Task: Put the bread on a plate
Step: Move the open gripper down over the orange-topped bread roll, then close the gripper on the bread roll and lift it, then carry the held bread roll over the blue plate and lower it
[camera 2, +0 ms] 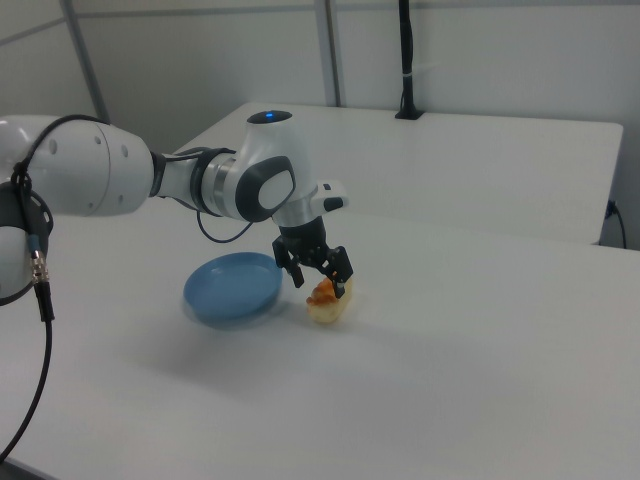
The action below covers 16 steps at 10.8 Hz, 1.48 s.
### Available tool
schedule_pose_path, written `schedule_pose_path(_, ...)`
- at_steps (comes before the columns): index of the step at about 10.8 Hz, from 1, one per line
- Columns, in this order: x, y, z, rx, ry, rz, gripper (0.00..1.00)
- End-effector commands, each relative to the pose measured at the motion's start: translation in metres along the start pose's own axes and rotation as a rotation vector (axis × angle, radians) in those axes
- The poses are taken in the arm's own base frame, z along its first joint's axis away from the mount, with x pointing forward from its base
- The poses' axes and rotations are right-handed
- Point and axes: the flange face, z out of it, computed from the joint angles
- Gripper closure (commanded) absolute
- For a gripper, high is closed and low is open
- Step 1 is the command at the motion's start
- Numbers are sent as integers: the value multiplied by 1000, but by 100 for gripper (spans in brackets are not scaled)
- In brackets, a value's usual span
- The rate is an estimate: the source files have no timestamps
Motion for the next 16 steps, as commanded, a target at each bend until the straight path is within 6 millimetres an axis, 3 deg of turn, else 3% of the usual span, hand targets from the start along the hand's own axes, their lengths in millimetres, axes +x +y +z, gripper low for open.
schedule_pose_path(1,10,1,15,-8,56,-19,6)
schedule_pose_path(3,14,-5,31,-4,84,-19,19)
schedule_pose_path(5,15,-8,24,0,95,9,42)
schedule_pose_path(8,9,-24,-24,26,111,-2,42)
schedule_pose_path(10,-5,-65,-41,51,47,-49,41)
schedule_pose_path(13,-20,-148,-44,63,34,-79,39)
schedule_pose_path(16,-24,-184,-37,64,31,-64,39)
